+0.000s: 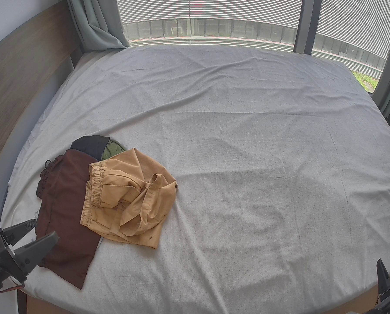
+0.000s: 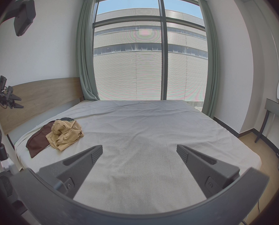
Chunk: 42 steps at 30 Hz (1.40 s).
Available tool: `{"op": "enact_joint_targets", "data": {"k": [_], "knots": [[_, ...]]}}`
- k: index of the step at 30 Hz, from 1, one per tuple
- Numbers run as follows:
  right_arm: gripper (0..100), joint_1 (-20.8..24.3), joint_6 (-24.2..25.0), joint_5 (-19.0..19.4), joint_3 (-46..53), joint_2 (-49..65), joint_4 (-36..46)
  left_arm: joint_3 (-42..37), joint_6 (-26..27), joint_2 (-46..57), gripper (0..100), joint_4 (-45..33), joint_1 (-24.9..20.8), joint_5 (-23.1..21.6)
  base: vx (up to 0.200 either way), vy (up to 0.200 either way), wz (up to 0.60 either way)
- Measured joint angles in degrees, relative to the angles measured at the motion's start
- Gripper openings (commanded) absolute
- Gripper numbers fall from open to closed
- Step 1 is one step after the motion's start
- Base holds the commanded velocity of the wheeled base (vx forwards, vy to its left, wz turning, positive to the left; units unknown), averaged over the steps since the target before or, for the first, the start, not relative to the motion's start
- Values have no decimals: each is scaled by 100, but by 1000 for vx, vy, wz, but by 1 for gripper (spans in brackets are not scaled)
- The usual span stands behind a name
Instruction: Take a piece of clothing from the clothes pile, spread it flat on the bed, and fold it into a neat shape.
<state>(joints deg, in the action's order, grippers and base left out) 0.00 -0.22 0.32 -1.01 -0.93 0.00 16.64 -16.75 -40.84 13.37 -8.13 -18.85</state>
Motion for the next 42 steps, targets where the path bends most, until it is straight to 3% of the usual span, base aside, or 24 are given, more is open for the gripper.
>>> {"op": "enact_joint_targets", "data": {"k": [7,17,26,42], "knots": [[100,0,-2,0,0,0,-5,22,0,-758,100,727,321,-343,0,0,0],[100,0,-18,0,0,0,0,28,17,-2041,100,1716,1397,-1586,0,0,0],[100,-2,-21,1,0,0,0,80,17,-2906,100,2327,1631,-1846,0,0,0],[100,-10,-21,1,0,0,0,330,15,-4508,100,3444,1642,-1854,0,0,0]]}}
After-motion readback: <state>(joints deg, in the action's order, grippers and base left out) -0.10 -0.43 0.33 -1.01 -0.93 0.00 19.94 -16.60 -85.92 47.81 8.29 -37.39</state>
